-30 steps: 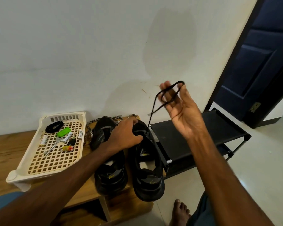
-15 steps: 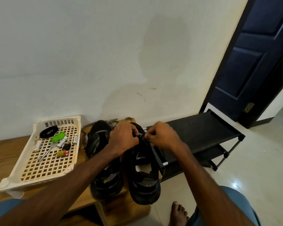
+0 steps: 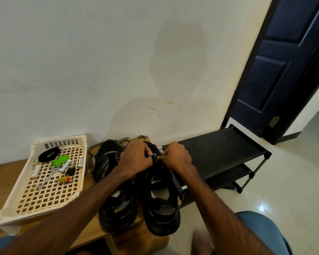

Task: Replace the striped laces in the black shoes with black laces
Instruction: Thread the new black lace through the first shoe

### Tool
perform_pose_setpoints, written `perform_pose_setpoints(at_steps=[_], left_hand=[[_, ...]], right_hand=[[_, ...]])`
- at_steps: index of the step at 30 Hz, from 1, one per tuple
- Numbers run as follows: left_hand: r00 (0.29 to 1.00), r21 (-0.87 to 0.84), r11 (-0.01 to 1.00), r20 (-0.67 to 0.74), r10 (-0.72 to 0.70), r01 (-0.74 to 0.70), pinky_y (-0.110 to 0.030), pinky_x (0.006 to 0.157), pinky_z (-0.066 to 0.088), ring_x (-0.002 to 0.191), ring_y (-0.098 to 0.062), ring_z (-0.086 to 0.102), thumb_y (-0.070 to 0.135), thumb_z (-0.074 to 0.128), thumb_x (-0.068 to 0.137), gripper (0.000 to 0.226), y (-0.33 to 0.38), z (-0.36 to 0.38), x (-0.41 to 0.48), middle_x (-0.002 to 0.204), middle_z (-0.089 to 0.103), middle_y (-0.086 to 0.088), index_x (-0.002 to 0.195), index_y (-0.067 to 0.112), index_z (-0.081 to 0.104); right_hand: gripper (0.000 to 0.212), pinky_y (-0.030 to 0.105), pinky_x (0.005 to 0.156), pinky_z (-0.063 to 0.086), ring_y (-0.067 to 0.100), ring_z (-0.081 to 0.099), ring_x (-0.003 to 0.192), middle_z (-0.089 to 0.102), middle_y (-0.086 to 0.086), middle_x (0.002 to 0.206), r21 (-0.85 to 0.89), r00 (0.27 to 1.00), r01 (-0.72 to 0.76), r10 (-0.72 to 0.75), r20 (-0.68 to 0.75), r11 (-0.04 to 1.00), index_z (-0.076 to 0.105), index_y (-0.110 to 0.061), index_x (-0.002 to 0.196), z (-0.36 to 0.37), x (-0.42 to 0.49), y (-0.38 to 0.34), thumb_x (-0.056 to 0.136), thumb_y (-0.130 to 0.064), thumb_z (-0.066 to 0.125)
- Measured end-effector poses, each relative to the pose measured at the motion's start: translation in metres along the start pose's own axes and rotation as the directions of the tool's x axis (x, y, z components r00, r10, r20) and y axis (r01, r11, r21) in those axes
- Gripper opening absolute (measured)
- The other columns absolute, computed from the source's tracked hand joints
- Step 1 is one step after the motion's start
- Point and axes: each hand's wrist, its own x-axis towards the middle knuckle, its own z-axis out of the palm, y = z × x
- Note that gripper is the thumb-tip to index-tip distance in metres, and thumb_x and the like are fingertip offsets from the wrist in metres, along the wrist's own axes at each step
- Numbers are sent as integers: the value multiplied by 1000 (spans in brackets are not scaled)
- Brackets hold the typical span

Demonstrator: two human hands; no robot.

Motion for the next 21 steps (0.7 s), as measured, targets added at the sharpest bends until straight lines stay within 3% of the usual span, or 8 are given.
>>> perform_pose_setpoints(at_steps=[4,7,9,11,15,19,20,21], left_hand=[[1000,2,1000,-9,-24,24,-27,65,43,69,-4,57,26,76,79,4,-1,1,-1,70,56,21,82,29,74],[999,-26,999,-3,-37,37,-23,61,43,69,-3,59,23,77,80,5,2,0,-4,75,63,17,79,28,76],[999,-41,998,-3,-45,45,-26,65,47,76,-7,64,22,78,80,6,5,-1,-5,81,68,13,80,27,76],[999,-36,998,0,-54,54,-29,71,53,79,-9,64,22,79,79,6,6,-2,-6,83,69,13,81,27,76],[997,-46,996,7,-74,75,-36,84,58,84,-10,67,21,81,80,7,6,-3,-5,85,71,13,79,25,76],[997,-34,997,2,-75,75,-38,83,60,82,-12,69,22,81,80,5,8,-2,-5,80,68,13,81,24,76],[997,-29,997,1,-73,73,-38,82,60,81,-11,69,22,80,81,5,7,-1,-5,79,67,13,80,24,76],[998,-24,997,-1,-70,70,-38,82,60,80,-11,68,23,80,81,6,7,-1,-5,79,67,13,79,25,75]], right_hand=[[45,35,69,57,22,68,79,72,8,90,-17,997,-14,15,78,1000,69,-5,93,-6,2,1,84,-46,82],[37,36,74,60,14,64,69,75,5,83,-18,986,23,-19,167,1000,75,-4,90,-16,1,2,84,-40,82],[28,28,63,55,6,57,54,73,-1,69,20,975,33,-37,218,999,79,-6,85,-25,-3,4,88,-34,80],[26,19,49,42,4,47,46,67,-5,58,220,973,13,-63,220,975,79,-6,77,-34,-8,5,91,-28,77],[27,15,42,30,2,43,49,66,-6,65,711,992,46,-118,52,702,80,-11,86,-60,-11,9,97,-34,69],[25,15,42,27,3,36,51,53,-10,69,922,977,56,-213,29,382,75,-21,94,-80,-8,19,101,-41,62],[24,15,42,29,3,39,51,54,-10,68,922,976,70,-218,15,380,76,-21,93,-80,-8,21,100,-40,63],[23,14,44,34,3,46,52,59,-11,69,874,976,122,-217,-19,470,78,-20,91,-77,-8,23,98,-38,65]])
